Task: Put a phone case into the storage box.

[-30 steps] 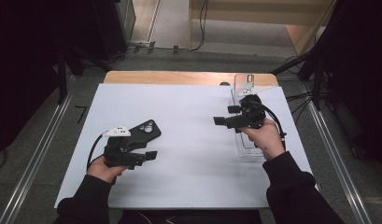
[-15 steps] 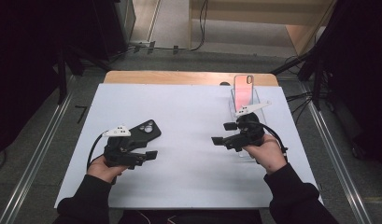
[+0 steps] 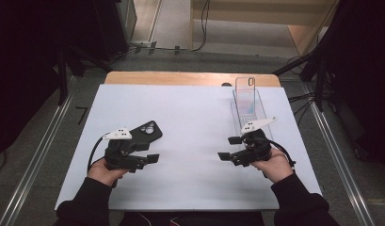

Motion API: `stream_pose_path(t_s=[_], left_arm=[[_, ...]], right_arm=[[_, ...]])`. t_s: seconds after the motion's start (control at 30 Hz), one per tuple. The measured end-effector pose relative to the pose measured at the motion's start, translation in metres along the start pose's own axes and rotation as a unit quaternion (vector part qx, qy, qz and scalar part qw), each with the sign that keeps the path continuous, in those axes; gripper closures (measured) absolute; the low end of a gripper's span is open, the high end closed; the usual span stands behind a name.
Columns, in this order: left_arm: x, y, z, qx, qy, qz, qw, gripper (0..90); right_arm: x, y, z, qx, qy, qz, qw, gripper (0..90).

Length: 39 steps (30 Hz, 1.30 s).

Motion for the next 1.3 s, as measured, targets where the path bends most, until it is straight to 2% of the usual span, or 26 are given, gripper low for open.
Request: stream_pose_path(t_s=[0.17,0.37,0.47,0.87,0.97,1.0,1.07,1.13,1.2,1.3], left_arm=[[0.001,0.0,-0.002,-0.003,-0.001,0.001,1.0,30.2],[0.005,-0.002,-0.004,-0.003,-0.002,0.004,1.0,30.1],[0.007,-0.003,-0.005,-0.001,-0.002,0.005,1.0,30.1],[0.01,-0.008,-0.006,0.007,-0.002,0.012,0.9999,30.1],[0.012,-0.011,-0.003,0.011,0.001,0.02,0.9997,29.3],[0.012,-0.012,-0.002,0.011,0.002,0.025,0.9996,26.6],[0.013,-0.016,0.0,0.013,0.002,0.039,0.9992,26.6],[0.014,-0.021,0.003,0.022,0.001,0.051,0.9985,26.6],[0.015,-0.027,0.005,0.03,0.005,0.051,0.9983,26.7],[0.014,-0.036,0.008,0.041,-0.003,0.063,0.9971,27.2]], right_arm=[[-0.003,-0.002,-0.014,0.009,-0.009,-0.001,0.9999,21.3],[-0.004,-0.002,-0.028,0.008,-0.022,0.001,0.9997,21.3],[-0.003,-0.002,-0.032,0.014,-0.027,-0.001,0.9995,21.3],[-0.002,0.0,-0.045,0.009,-0.034,0.004,0.9994,21.3],[-0.002,0.001,-0.045,0.004,-0.034,0.002,0.9994,21.3],[-0.002,0.002,-0.045,0.004,-0.034,0.0,0.9994,21.3],[-0.001,0.002,-0.045,0.004,-0.03,0.0,0.9995,21.3],[0.0,0.003,-0.045,0.002,-0.027,0.001,0.9996,21.3],[0.0,0.003,-0.045,0.002,-0.028,-0.001,0.9996,21.3],[0.001,0.003,-0.046,0.001,-0.029,-0.001,0.9996,21.3]])
Point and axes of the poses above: each handheld gripper's, and its own axes: x roughly backward along the jaws, z roughly out of its top, y roughly to its right, the point moved 2 cm from there along -x, roughly forward along the jaws, and after that the axes turned 8 degrees about z, right-handed, at the moved point
